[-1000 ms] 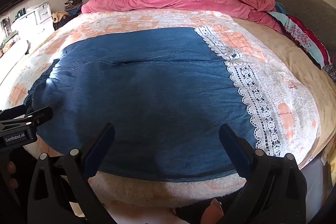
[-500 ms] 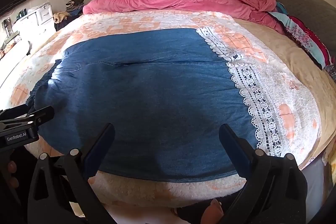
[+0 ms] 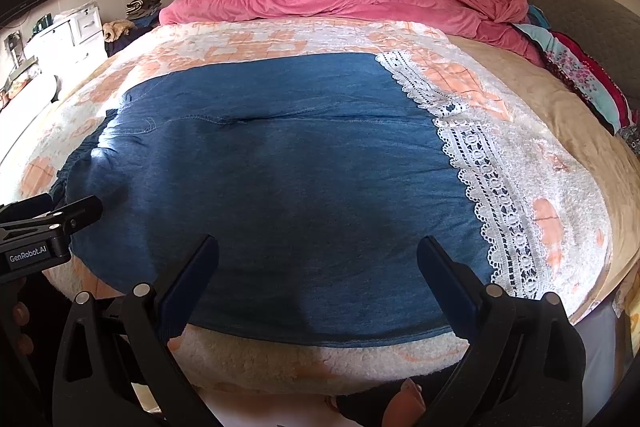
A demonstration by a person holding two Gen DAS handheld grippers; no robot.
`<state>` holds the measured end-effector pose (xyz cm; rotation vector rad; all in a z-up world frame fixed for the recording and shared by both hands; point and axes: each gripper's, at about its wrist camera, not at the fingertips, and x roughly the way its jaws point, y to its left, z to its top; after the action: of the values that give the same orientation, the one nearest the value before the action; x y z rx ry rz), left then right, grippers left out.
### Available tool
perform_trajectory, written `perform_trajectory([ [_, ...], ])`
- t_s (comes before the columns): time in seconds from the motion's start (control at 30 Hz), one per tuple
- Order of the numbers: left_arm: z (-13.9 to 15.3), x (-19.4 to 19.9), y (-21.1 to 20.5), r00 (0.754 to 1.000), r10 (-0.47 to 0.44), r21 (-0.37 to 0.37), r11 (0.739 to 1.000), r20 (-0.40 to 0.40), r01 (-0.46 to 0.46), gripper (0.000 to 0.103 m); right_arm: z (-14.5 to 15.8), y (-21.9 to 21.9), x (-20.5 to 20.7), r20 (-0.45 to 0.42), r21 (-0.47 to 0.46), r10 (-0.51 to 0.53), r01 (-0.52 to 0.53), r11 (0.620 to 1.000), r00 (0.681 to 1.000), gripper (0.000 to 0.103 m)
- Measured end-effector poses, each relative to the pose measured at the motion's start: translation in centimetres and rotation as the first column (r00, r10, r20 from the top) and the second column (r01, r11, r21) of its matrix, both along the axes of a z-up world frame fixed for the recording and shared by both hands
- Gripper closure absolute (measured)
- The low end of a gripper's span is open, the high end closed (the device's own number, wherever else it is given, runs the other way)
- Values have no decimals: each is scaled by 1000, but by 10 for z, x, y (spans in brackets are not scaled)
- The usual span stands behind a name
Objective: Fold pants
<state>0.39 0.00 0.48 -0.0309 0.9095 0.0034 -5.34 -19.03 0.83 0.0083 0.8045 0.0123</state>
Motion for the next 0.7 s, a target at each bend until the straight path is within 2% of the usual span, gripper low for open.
perform_trajectory([
  [0.7, -1, 0, 1, 1000, -3, 1, 1000, 1, 3, 9, 1, 1, 0, -1, -4, 1, -1, 1000, 1000, 4],
])
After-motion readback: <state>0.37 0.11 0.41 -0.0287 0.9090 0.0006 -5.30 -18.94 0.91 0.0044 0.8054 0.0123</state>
